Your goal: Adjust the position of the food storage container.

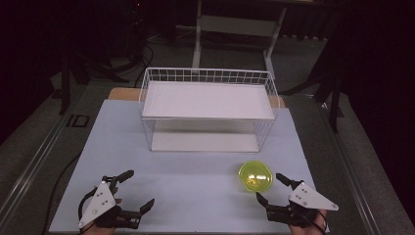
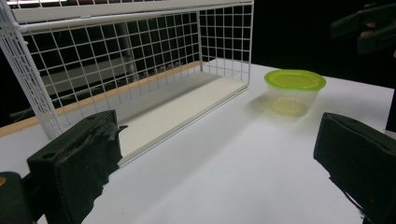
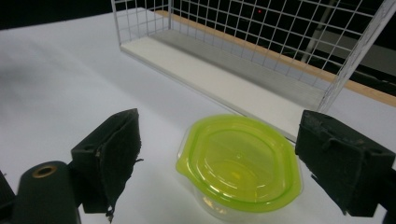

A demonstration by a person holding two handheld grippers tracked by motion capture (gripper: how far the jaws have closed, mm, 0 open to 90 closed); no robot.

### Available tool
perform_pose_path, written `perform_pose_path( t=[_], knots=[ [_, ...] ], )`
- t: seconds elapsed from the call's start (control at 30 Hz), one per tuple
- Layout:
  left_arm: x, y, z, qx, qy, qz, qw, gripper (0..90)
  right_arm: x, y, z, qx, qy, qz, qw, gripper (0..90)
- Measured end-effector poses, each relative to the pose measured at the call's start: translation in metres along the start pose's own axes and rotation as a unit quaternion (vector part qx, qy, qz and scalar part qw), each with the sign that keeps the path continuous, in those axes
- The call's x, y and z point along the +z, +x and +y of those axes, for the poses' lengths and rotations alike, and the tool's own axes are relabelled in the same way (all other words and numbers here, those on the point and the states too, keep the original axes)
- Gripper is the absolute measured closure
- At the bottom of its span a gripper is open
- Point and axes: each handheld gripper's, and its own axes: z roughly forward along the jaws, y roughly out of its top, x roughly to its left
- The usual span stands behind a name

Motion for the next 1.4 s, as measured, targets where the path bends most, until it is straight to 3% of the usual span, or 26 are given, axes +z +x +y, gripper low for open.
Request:
perform_pose_path(
  t=[0.1,0.23,0.4,0.53,0.67,0.87,0.97,1.1,1.2,1.27,1.4],
  knots=[
    [0.000,0.000,0.000,0.000,-0.004,-0.001,1.0000,1.4,0.002,0.003,0.000,-0.014,0.008,-0.002,0.9999,14.4],
    [0.000,0.000,0.000,-0.001,-0.004,-0.001,1.0000,1.4,0.002,0.006,0.002,-0.012,0.011,0.005,0.9999,14.4],
    [0.000,-0.001,0.000,0.002,-0.005,-0.001,1.0000,1.4,0.000,0.014,0.010,-0.015,0.009,0.043,0.9989,14.8],
    [-0.001,0.000,0.001,0.003,-0.008,-0.001,1.0000,1.4,-0.004,0.022,0.022,-0.024,-0.010,0.073,0.9970,14.7],
    [-0.002,0.001,0.001,-0.002,-0.015,-0.002,0.9999,1.4,-0.010,0.022,0.038,-0.050,-0.036,0.065,0.9960,13.9],
    [-0.002,0.001,0.001,-0.003,-0.015,-0.002,0.9999,1.4,-0.015,0.015,0.062,-0.043,-0.052,0.058,0.9960,12.4],
    [-0.002,0.001,0.001,-0.005,-0.017,-0.002,0.9998,1.4,-0.013,0.009,0.076,-0.053,-0.052,0.036,0.9966,12.4],
    [-0.002,0.002,0.001,-0.011,-0.019,-0.004,0.9997,1.4,-0.007,0.001,0.079,-0.048,-0.049,0.036,0.9970,12.4],
    [-0.003,0.003,0.000,-0.017,-0.021,-0.005,0.9996,1.4,-0.002,-0.005,0.077,-0.029,-0.048,0.047,0.9973,11.6],
    [-0.003,0.003,0.000,-0.017,-0.021,-0.004,0.9996,1.4,0.002,-0.008,0.074,-0.022,-0.050,0.025,0.9982,11.3],
    [-0.003,0.003,0.000,-0.016,-0.020,-0.003,0.9997,1.4,0.009,-0.019,0.067,-0.021,-0.041,0.015,0.9988,17.5]
  ],
)
